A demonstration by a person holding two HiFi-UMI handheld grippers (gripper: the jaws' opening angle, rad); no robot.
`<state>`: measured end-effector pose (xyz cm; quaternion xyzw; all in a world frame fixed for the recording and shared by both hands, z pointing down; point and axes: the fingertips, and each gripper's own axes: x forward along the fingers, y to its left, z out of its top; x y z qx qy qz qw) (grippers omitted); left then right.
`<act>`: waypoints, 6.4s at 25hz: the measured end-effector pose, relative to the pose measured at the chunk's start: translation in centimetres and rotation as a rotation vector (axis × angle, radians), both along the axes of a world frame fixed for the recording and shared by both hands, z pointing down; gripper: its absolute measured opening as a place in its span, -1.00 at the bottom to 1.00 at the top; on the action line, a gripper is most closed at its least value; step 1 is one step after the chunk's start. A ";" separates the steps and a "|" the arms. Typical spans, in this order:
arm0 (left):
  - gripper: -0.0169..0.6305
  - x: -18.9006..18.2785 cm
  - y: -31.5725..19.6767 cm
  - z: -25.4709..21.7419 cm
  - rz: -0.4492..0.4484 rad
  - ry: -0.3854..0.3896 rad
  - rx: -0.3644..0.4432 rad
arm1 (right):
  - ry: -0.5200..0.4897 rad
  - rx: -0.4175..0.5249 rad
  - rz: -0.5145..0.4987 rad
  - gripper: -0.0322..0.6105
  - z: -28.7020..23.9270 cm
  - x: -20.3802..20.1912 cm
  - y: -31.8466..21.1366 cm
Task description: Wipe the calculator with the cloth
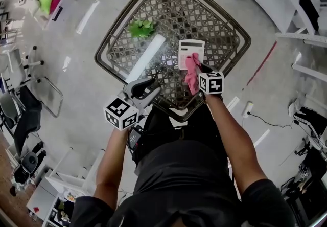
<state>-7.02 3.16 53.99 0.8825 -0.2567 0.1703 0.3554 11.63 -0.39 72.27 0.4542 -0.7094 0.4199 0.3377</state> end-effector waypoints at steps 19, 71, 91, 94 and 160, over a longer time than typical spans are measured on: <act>-0.43 0.7 0.1 2.9 0.025 -0.019 -0.077 | 0.075 -0.005 0.104 -0.74 0.2 3.8 -1.2; -0.43 2.2 3.7 7.0 0.103 -0.075 -0.183 | 0.048 0.054 0.105 -0.74 -0.6 2.6 -2.3; -0.43 1.7 3.7 7.8 0.110 -0.089 -0.194 | 0.065 0.070 -0.055 -0.74 -0.3 -1.9 -1.4; -0.43 1.3 4.1 8.9 0.125 -0.119 -0.209 | 0.030 0.065 -0.020 -0.74 -0.2 -1.8 -1.4; -0.43 2.6 7.3 9.6 0.157 -0.155 -0.230 | 0.073 0.144 -0.209 -0.74 -1.6 -3.6 -6.5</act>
